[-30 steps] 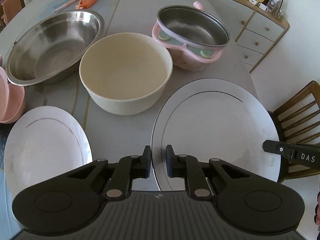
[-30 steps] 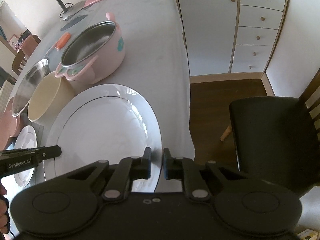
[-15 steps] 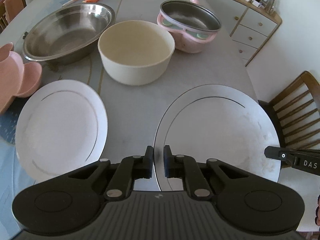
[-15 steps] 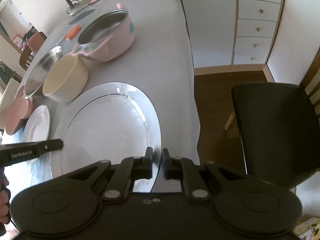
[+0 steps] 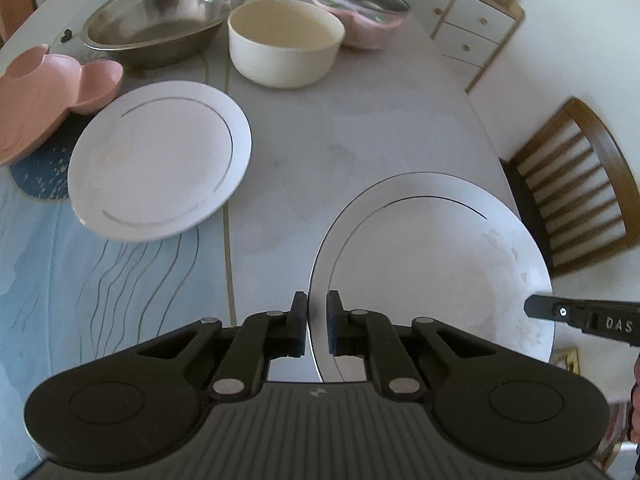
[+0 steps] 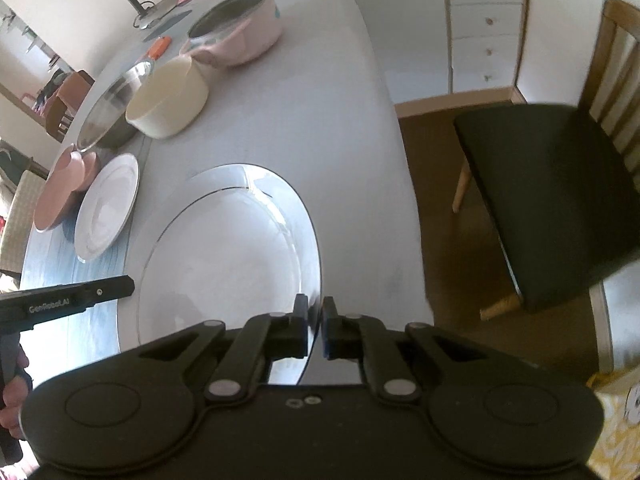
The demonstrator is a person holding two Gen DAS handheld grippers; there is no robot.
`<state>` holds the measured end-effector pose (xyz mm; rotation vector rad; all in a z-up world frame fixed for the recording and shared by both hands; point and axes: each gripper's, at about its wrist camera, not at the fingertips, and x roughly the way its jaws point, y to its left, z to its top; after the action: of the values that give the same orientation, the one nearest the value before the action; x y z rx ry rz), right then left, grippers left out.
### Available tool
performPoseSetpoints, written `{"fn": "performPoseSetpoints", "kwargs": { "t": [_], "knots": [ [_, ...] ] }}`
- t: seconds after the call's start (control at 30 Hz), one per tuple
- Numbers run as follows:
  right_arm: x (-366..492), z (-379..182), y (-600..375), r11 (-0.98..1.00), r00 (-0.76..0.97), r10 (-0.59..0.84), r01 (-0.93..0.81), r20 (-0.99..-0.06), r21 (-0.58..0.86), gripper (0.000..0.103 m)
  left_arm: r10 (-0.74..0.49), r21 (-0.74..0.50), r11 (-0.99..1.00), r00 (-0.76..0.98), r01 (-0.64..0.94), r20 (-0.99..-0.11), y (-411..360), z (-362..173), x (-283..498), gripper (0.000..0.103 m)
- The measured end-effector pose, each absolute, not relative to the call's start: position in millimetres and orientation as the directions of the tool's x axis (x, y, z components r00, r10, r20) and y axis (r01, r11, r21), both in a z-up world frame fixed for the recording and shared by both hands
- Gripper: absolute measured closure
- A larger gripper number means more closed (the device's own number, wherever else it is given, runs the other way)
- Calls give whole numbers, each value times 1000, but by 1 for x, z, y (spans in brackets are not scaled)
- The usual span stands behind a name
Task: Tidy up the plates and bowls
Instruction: 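Close the left gripper on the large white plate rim while the right gripper grips it too, then lift the large white plate with both grippers toward the small white plate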
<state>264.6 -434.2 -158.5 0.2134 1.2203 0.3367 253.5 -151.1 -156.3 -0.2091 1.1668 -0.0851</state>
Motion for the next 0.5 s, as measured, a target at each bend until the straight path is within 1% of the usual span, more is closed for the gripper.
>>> {"fn": "performPoseSetpoints", "kwargs": {
  "t": [0.27,0.5],
  "knots": [
    [228,-161,-436,938,307,347,-92,-886,335,95,-197,-199,979,374,33,-906,-152,-156,225,95],
    [221,-163,-432,946,319,322,-62,-891,319,94,-212,-198,977,377,74,-902,-152,-158,214,95]
  ]
}}
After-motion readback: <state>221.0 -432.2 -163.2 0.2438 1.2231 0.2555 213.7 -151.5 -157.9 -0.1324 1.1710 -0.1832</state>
